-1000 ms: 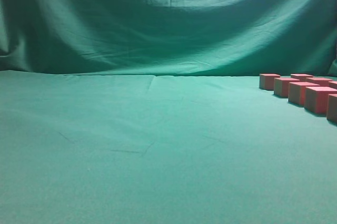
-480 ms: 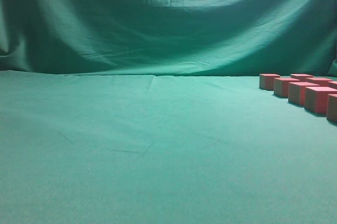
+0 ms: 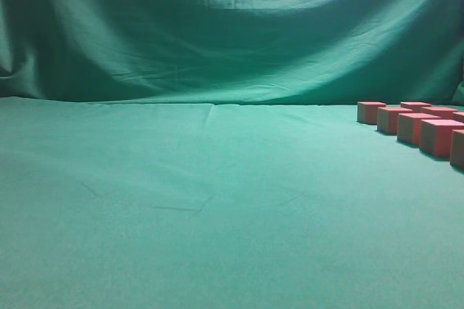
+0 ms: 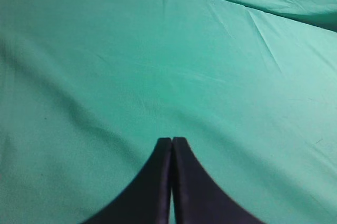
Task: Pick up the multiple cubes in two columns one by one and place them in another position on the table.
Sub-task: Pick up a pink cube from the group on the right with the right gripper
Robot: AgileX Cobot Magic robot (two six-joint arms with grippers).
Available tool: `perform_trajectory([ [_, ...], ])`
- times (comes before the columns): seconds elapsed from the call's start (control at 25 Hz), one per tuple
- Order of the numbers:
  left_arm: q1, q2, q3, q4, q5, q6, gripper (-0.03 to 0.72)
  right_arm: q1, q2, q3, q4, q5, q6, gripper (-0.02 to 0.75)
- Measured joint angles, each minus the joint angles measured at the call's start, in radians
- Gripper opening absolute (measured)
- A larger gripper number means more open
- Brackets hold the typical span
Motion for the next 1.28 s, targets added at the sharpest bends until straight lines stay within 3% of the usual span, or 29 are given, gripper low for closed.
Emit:
perform_trajectory([
  [0.16, 0.0, 0.0, 0.0, 0.0, 0.0, 0.0, 0.0, 0.0, 0.0, 0.0, 0.038, -0.238, 0.0, 0.0],
  [0.24, 0.0, 0.0, 0.0, 0.0, 0.0, 0.0, 0.0, 0.0, 0.0, -0.004, 0.043, -0.25, 0.0, 0.0],
  [0.48, 0.0, 0.0, 0.0, 0.0, 0.0, 0.0, 0.0, 0.0, 0.023, -0.17, 0.004, -0.055, -0.016, 0.0],
  [0.8, 0.0, 0.0, 0.0, 0.0, 0.0, 0.0, 0.0, 0.0, 0.319, -0.389, 0.004, 0.285, -0.024, 0.0],
  [0.96, 0.0, 0.0, 0.0, 0.0, 0.0, 0.0, 0.0, 0.0, 0.447, -0.441, 0.017, 0.388, -0.169, 0.0],
  [1.28, 0.0, 0.0, 0.0, 0.0, 0.0, 0.0, 0.0, 0.103, 0.752, -0.623, 0.05, 0.647, -0.297, 0.0],
])
